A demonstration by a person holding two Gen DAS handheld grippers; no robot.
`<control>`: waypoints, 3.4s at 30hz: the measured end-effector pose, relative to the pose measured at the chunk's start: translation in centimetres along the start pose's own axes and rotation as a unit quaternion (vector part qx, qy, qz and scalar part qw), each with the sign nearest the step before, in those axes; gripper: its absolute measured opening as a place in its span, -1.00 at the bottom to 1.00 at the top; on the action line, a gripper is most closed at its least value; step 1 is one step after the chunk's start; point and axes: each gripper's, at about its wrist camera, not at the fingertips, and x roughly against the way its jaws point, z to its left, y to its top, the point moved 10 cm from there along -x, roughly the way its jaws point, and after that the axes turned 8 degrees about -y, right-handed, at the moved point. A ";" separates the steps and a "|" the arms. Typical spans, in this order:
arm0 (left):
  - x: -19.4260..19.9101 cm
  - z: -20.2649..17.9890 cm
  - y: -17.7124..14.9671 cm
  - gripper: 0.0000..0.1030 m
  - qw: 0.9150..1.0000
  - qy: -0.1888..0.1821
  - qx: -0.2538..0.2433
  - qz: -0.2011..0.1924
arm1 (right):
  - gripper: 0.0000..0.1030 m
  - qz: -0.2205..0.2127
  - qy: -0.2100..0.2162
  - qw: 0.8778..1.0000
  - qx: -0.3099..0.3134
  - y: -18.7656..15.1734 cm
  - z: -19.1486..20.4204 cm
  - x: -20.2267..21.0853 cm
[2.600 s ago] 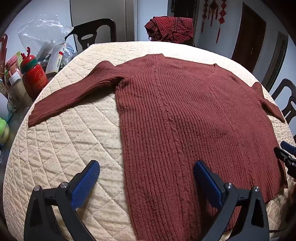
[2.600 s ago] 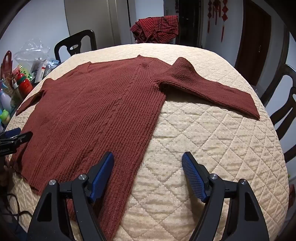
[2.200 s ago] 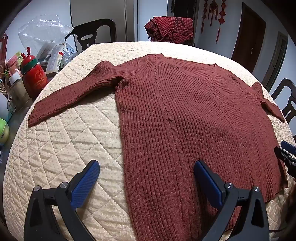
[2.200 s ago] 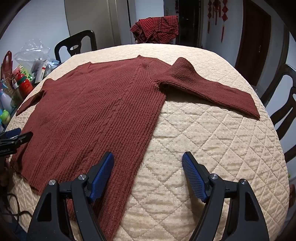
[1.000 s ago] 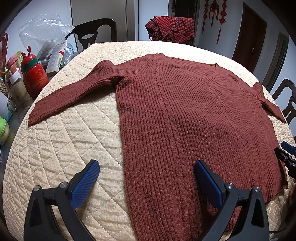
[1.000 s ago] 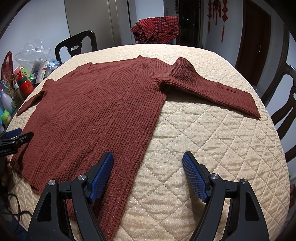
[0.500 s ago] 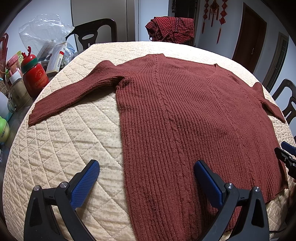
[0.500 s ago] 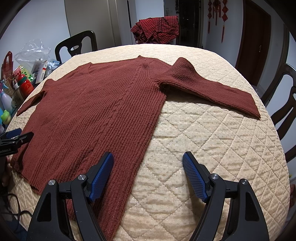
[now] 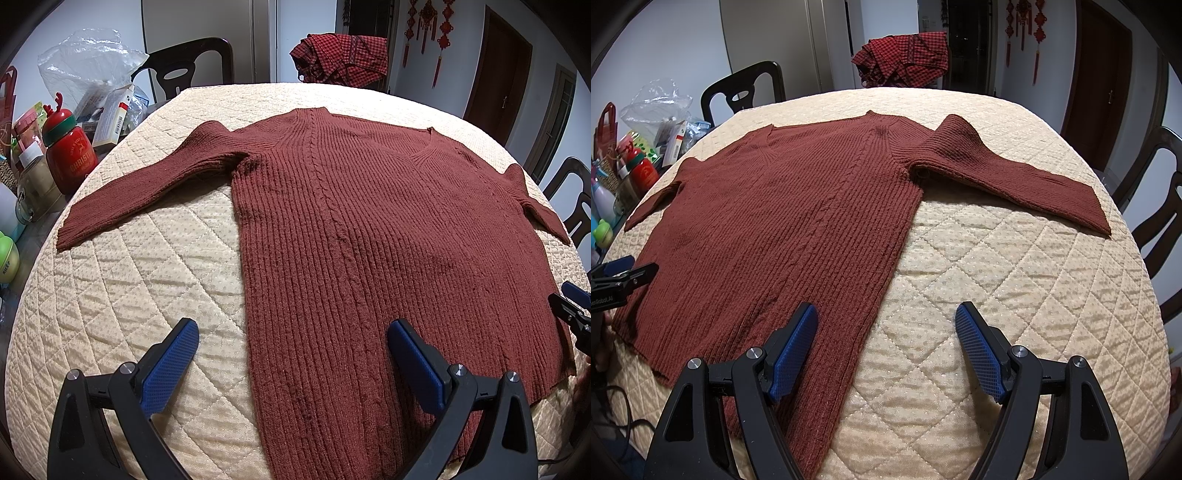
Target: Fold small clothes
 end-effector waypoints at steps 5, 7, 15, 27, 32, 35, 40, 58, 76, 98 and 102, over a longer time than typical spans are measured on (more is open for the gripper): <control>0.0 0.0 0.0 1.00 1.000 0.000 0.000 0.000 | 0.50 0.000 0.000 1.000 0.000 0.0 0.0 0.0; 0.0 0.0 0.0 1.00 1.000 0.000 0.000 0.000 | 0.50 0.000 0.000 1.000 0.000 0.0 0.0 0.0; 0.0 0.0 0.0 1.00 1.000 0.000 0.000 0.000 | 0.50 0.000 0.000 1.000 0.000 0.0 0.0 0.0; 0.0 0.0 0.0 1.00 1.000 0.001 -0.001 -0.001 | 0.50 0.000 0.000 1.000 0.000 0.0 0.0 0.0; 0.0 0.0 0.0 1.00 1.000 0.001 -0.001 -0.001 | 0.50 0.000 0.000 1.000 0.000 0.0 0.0 0.0; 0.0 0.0 0.0 1.00 1.000 0.001 -0.001 -0.001 | 0.50 0.000 0.001 1.000 -0.001 0.0 0.0 0.0; 0.2 0.0 -0.2 1.00 1.000 0.001 0.001 -0.001 | 0.51 0.000 0.000 1.000 0.000 -0.1 0.0 -0.1; 0.2 -0.1 -0.1 1.00 1.000 0.001 0.000 -0.002 | 0.51 0.000 0.000 1.000 0.000 -0.1 0.1 -0.1; 0.2 -0.1 -0.2 1.00 1.000 0.001 0.000 -0.002 | 0.51 0.001 -0.002 1.000 0.002 0.0 0.1 -0.1; 1.5 1.6 2.6 1.00 0.999 0.016 0.015 -0.026 | 0.51 -0.012 0.020 1.000 0.016 2.0 1.2 1.8; 1.8 2.8 3.9 1.00 0.999 0.024 0.021 -0.037 | 0.51 -0.019 0.026 0.999 0.019 2.9 2.1 1.9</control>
